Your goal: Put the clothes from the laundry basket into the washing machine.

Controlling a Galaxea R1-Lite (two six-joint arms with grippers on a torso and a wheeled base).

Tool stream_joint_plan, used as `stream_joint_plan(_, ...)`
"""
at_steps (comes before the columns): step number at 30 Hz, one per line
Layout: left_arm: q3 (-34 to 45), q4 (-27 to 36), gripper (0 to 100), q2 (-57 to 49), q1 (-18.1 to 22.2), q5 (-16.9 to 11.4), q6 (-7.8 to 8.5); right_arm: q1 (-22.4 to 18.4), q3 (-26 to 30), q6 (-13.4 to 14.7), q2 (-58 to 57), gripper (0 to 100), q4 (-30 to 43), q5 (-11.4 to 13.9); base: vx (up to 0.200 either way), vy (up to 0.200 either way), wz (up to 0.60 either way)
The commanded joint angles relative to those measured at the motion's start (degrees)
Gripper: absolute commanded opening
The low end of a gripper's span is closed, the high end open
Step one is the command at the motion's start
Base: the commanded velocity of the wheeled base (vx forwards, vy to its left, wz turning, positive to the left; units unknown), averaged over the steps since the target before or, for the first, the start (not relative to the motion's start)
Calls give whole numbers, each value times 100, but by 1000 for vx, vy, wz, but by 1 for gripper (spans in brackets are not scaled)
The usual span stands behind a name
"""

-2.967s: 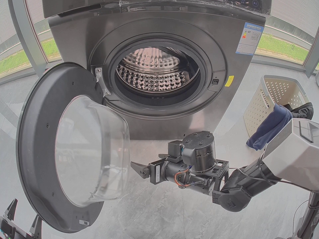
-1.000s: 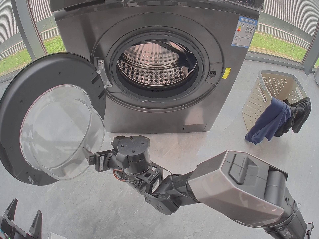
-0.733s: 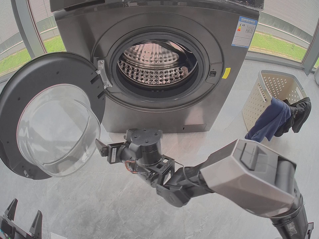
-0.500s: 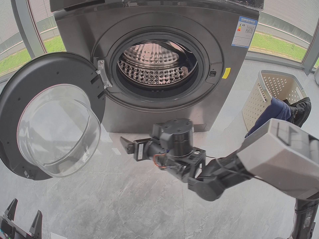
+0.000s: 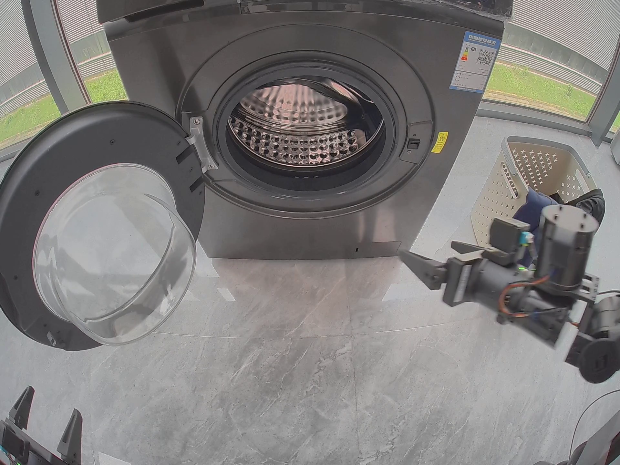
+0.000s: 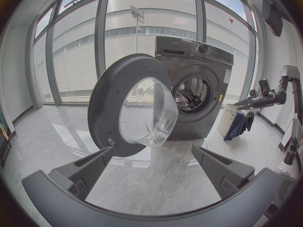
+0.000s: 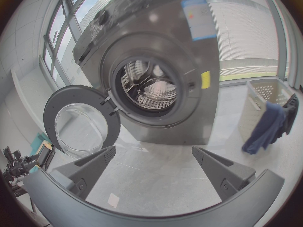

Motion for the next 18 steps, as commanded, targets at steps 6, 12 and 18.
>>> stream_joint_plan(6,101,-1,100,-84,0,4,-11,-3062,3324,-803,-7001,100,2540,548,0,0,0)
stream_joint_plan(12,101,-1,100,-84,0,4,-11,-3642,3316,-900,-9189,100,4851,1092,0,0,0)
stream_joint_plan(18,101,-1,100,-84,0,4,-20,-3642,3324,-900,-9189,100,4755,1057,0,0,0)
